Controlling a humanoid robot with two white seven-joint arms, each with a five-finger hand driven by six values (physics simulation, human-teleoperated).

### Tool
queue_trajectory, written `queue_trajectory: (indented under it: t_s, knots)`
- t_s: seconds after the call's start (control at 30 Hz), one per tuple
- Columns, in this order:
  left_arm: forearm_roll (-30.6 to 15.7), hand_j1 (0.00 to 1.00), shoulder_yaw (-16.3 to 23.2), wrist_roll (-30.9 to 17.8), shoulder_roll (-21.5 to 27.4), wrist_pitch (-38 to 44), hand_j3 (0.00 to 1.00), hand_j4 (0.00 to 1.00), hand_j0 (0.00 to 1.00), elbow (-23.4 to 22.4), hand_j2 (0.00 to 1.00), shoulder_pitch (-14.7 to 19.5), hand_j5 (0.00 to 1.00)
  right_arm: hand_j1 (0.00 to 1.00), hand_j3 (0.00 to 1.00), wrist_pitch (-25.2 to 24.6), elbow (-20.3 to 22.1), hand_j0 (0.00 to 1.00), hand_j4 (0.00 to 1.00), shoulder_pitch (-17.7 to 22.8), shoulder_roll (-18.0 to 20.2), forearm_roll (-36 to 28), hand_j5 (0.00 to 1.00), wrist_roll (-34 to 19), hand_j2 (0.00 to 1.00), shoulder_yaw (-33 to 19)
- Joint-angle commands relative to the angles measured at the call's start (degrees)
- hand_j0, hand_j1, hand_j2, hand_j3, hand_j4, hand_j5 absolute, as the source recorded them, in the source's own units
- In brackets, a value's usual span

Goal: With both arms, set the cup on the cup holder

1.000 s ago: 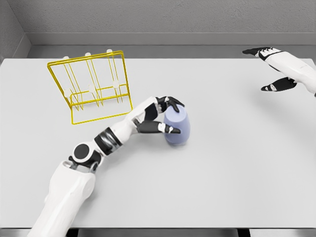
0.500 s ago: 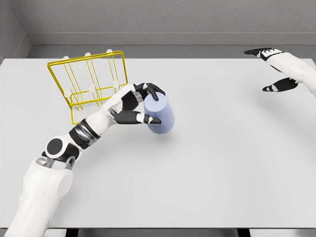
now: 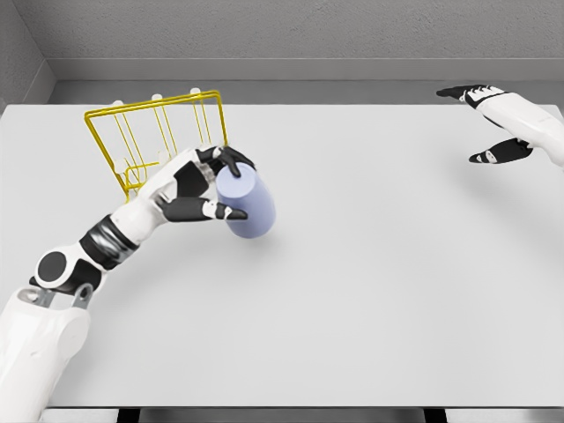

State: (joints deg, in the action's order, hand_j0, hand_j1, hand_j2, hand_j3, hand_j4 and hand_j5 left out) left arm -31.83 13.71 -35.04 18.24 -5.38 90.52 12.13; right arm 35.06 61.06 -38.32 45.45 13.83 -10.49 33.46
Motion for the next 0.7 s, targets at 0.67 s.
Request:
queue_trajectory:
  t_s: [0.67]
  knots:
    - [-9.5,0.35,-6.1,0.0,9.4,1.1,0.35,0.35,0.35,4.5,0.35,1.4,0.35,1.00,1.00,-0.1,0.0,1.00,1.00,-0.2,0.1,-0.5,1.00,0.0,1.00,-0.9]
